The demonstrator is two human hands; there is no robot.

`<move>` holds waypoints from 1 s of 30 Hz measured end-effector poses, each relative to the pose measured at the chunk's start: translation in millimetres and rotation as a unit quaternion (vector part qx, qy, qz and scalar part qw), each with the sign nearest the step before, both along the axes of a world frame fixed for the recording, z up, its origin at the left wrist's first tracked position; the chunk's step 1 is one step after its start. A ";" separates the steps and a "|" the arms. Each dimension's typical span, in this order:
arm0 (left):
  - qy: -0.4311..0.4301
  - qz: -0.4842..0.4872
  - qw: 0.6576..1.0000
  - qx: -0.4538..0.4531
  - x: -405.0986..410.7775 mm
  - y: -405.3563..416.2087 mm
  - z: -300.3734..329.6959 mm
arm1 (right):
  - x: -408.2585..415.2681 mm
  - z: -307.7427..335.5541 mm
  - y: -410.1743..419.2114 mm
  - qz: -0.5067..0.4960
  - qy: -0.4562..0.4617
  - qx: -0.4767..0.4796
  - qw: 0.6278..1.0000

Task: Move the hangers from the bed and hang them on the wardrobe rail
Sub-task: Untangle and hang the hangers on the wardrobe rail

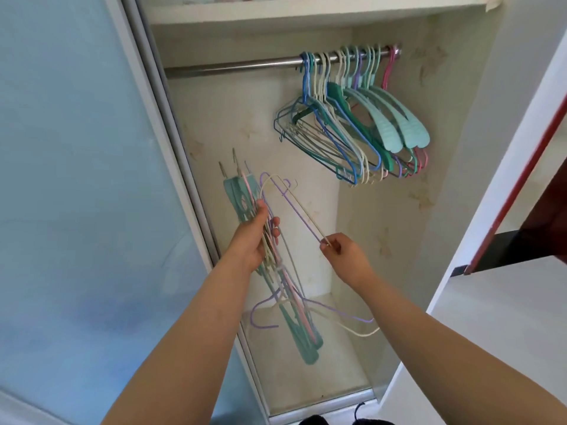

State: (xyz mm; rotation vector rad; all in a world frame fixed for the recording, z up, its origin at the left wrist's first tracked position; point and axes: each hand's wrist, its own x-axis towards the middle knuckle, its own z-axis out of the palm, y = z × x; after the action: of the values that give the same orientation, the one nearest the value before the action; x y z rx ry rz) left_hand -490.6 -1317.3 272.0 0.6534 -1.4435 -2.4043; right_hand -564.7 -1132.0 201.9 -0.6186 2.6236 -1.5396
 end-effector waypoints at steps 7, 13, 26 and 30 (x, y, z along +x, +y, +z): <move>0.000 -0.116 0.993 -0.012 6.9 4.7 -0.3 | 6.2 37.3 -31.3 0.017 0.009 -0.072 0.997; -0.014 -0.219 0.975 0.028 13.9 6.5 4.3 | -3.7 79.7 -44.4 -0.005 0.069 -0.115 0.991; -0.070 -0.198 0.975 0.075 12.2 7.8 -6.6 | -4.8 120.8 -31.2 0.135 0.069 -0.092 0.984; -0.059 -0.151 0.985 0.060 9.6 7.7 -9.0 | -1.0 130.9 -22.1 0.161 0.041 -0.067 0.984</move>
State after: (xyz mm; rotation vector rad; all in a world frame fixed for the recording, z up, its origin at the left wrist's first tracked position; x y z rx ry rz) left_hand -481.0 -1309.5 263.0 0.6541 -1.5497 -2.7448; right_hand -565.7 -1154.1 332.8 -1.0781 2.3354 -1.6234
